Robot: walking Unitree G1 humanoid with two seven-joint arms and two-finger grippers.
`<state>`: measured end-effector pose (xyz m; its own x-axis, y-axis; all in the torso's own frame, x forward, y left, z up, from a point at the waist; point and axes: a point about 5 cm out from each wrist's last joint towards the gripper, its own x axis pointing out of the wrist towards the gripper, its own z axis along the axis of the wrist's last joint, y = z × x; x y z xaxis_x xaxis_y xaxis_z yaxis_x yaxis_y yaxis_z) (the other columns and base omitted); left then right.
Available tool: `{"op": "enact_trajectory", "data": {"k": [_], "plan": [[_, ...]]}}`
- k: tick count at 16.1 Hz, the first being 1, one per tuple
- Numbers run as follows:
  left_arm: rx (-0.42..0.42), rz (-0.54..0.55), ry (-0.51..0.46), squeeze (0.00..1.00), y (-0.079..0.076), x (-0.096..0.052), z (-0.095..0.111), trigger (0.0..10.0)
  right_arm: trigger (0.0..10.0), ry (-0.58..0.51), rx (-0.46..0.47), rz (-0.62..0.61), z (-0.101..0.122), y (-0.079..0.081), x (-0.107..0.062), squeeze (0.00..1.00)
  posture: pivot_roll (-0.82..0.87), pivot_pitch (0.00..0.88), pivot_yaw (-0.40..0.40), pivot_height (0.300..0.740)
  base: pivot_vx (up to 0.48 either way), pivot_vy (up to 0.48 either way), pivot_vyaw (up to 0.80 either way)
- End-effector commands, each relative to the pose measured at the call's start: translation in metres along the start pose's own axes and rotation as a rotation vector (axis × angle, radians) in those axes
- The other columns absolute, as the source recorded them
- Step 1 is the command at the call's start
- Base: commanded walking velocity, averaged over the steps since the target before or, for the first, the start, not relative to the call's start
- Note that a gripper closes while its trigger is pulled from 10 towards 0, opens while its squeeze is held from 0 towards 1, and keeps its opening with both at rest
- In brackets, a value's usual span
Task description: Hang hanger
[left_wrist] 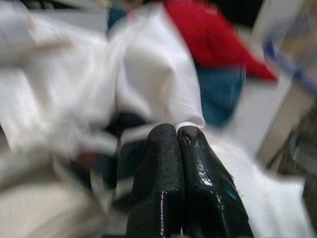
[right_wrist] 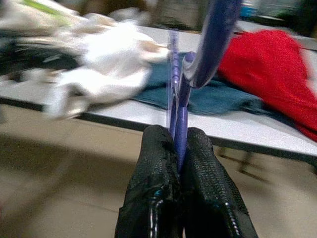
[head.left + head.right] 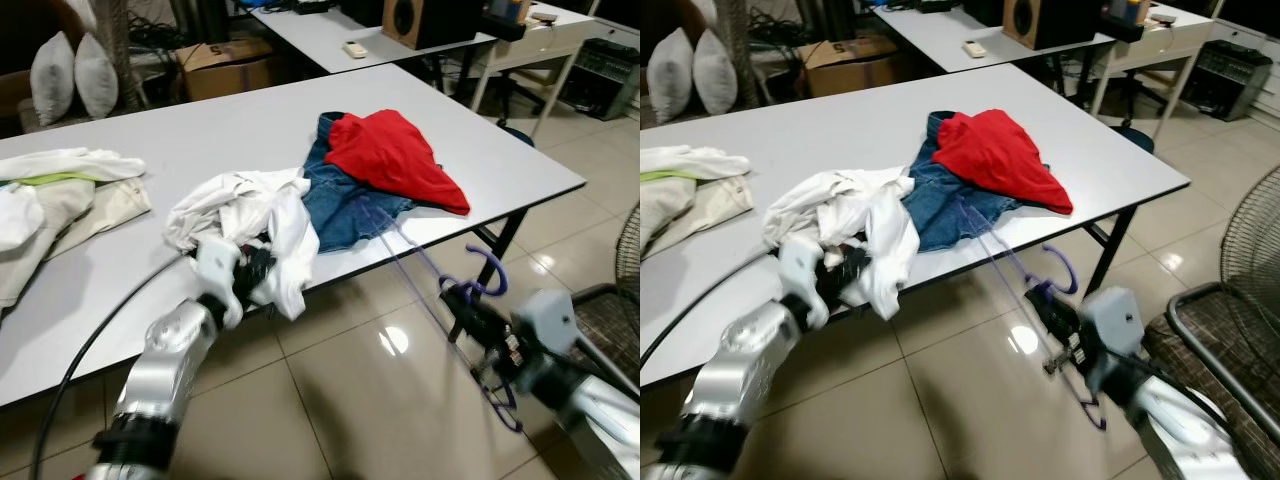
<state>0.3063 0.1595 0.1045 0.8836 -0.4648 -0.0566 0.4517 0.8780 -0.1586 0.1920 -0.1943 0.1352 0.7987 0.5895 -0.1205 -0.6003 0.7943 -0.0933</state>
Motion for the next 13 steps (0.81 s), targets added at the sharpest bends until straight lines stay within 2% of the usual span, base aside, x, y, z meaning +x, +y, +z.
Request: {"op": "enact_trajectory", "data": {"k": [1,4,5,10,13], "plan": [[-0.051,-0.004,-0.103,0.0,0.002,0.005,0.027,0.0,10.0,-0.018,0.009,0.075,0.006,0.005,-0.004,0.0,-0.23,0.0,0.039,0.74,0.0,0.0,0.0],[-0.107,0.001,-0.206,0.0,0.008,0.018,0.059,0.0,10.0,0.037,0.051,0.192,0.0,0.017,-0.014,0.0,-0.24,0.0,0.043,0.74,0.0,0.0,0.0],[-0.119,0.001,-0.219,0.0,0.008,0.021,0.064,0.0,10.0,0.04,0.06,0.204,-0.001,0.019,-0.015,0.0,-0.24,0.0,0.044,0.74,0.0,0.0,0.0],[-0.136,-0.011,-0.215,0.0,0.004,0.029,0.07,0.0,10.0,-0.002,0.112,0.25,-0.002,0.025,-0.011,0.0,-0.24,0.0,0.048,0.74,0.0,0.0,0.0],[-0.128,-0.039,-0.203,0.0,-0.002,0.032,0.07,0.0,10.0,-0.014,0.124,0.249,-0.008,0.022,-0.007,0.0,-0.23,0.0,0.049,0.74,0.0,0.0,0.0]]}}
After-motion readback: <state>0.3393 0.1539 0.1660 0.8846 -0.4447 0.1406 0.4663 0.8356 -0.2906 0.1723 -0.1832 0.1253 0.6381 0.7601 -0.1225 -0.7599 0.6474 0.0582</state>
